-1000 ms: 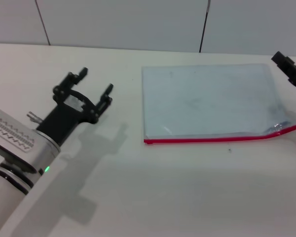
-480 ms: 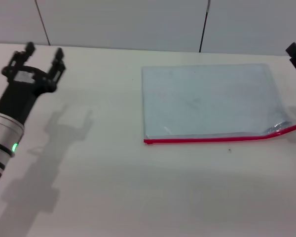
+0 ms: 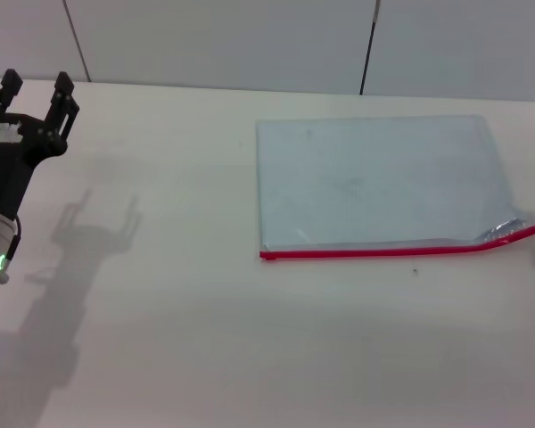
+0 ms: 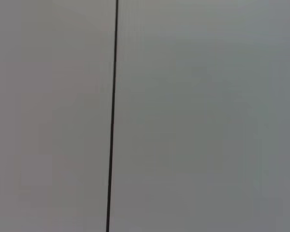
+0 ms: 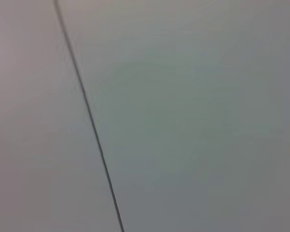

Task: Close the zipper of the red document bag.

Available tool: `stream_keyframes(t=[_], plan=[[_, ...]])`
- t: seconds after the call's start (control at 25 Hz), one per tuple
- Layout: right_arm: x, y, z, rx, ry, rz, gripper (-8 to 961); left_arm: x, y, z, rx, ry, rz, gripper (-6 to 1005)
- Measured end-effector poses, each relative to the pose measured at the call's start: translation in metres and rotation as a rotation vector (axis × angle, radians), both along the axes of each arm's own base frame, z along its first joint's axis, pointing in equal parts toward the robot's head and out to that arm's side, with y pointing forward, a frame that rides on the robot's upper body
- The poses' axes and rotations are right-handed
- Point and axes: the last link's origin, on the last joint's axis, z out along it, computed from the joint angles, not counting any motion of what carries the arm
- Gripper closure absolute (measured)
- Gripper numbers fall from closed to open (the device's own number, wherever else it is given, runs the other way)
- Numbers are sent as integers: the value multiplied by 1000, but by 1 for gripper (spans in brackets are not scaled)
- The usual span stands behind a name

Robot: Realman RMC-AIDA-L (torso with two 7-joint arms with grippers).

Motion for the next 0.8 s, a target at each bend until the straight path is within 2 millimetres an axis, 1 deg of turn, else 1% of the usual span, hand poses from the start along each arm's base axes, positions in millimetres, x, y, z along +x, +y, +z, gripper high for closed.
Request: stream_keyframes(t=[0.2,0.32,0.8], plan=[[-11,-7,-9,72,-114,18,462,-3,-1,2,-2,-18,3,318],[-14,-9,-7,95,-115,35,472,-3,-1,2,-3,-22,3,318],[-14,-11,-7,90,-110,48,472,-2,-1,2,-8,-20,-1,319]])
